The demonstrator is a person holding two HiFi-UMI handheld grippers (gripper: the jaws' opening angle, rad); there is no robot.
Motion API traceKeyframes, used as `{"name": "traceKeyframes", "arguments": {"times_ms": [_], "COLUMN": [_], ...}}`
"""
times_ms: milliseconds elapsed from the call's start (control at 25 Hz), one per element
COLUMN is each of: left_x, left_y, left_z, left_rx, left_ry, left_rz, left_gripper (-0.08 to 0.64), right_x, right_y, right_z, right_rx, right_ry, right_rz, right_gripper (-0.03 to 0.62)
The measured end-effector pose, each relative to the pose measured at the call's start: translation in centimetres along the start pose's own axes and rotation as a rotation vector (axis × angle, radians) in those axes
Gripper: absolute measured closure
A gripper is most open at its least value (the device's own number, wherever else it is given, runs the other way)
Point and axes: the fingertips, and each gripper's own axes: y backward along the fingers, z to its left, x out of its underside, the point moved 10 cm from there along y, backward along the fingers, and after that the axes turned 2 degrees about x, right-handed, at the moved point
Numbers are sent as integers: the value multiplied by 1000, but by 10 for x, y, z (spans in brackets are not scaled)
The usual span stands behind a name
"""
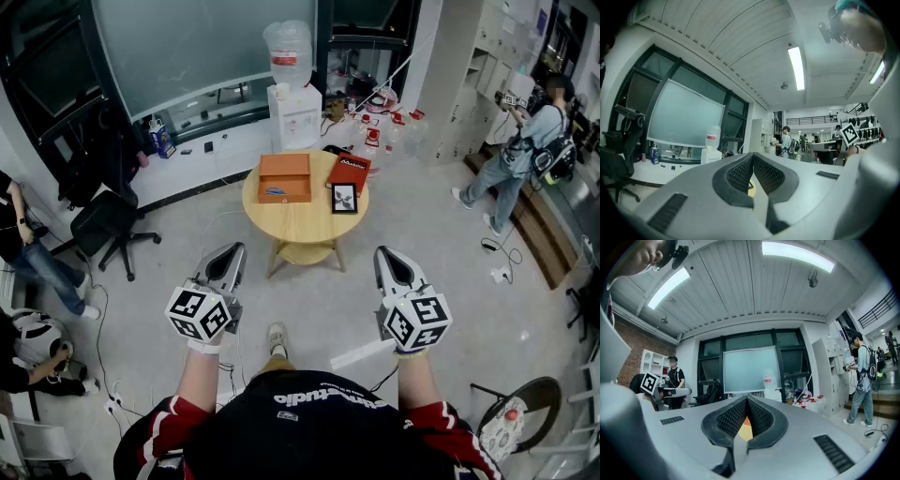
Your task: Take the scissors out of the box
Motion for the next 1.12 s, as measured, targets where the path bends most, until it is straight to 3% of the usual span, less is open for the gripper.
{"name": "traceKeyframes", "arguments": {"times_ms": [1120], "left_x": [-4], "left_y": [0], "left_z": [-9], "left_rx": [-7], "left_ry": [-12], "left_rz": [12], "left_gripper": [541], "right_x": [-4], "right_y": [3], "right_z": [0], "right_rx": [-29], "right_ry": [18], "right_rz": [-33], "right_gripper": [565]}}
